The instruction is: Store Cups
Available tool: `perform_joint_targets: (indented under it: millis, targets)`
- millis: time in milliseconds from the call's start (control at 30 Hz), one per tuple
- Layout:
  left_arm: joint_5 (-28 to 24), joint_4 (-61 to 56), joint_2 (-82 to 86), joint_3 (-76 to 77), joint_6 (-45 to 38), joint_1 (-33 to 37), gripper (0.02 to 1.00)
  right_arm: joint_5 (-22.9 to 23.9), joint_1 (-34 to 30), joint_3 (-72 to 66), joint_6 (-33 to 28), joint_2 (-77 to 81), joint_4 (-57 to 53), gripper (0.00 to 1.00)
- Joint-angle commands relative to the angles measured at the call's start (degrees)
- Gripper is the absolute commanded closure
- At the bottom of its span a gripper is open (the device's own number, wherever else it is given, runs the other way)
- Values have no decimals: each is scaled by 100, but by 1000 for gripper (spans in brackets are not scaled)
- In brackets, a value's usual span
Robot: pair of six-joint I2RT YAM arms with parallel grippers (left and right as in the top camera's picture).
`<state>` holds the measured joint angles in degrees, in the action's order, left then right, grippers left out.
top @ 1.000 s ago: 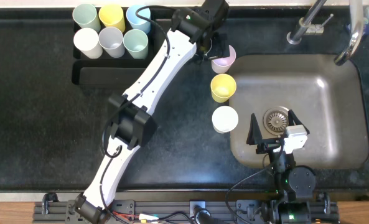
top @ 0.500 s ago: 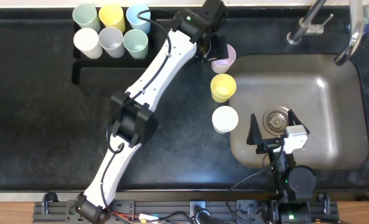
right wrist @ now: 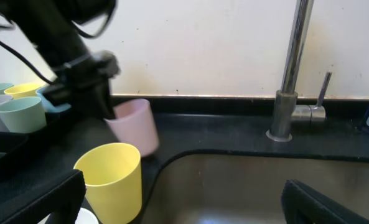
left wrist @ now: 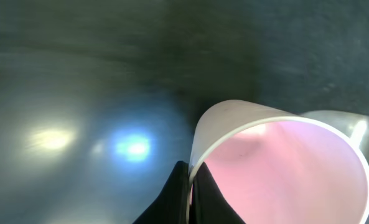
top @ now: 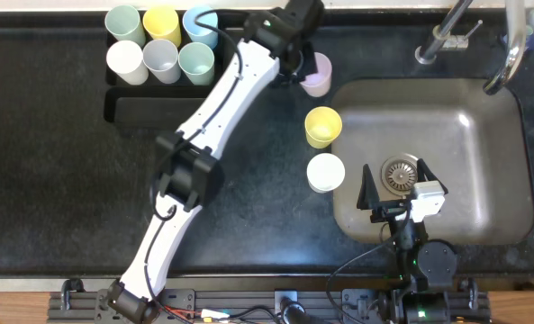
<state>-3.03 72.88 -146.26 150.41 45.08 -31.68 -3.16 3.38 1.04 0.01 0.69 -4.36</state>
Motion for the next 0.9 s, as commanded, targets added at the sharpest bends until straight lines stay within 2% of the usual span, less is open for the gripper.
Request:
perform_joint_targets:
  millis: [33, 233, 267, 467, 633, 767, 900]
  targets:
    - [492, 673, 1445, 120, 46, 739, 982, -39, -7, -76, 22, -48, 28, 7]
    - [691, 2420, 2719, 79, 107, 2341, 982, -39, -7, -76, 22, -48, 28, 3]
    - [623, 2396, 2883, -24, -131, 2586, 982, -39, -7, -76, 22, -48, 28, 3]
    - [835, 2382, 3508, -1130, -151, 3674, 980, -39, -7, -76, 22, -48, 28, 3]
    - [914, 1412, 3783, -2804, -153, 4013, 982, -39, -7, -76, 22, -48, 28, 5]
    - [544, 39, 4100, -4551, -149, 4113, 980, -39, -7, -76, 22, -48, 28, 5]
    - [529, -219, 4159, -5101, -107, 4172, 982, -39, -7, -76, 22, -48, 26, 5]
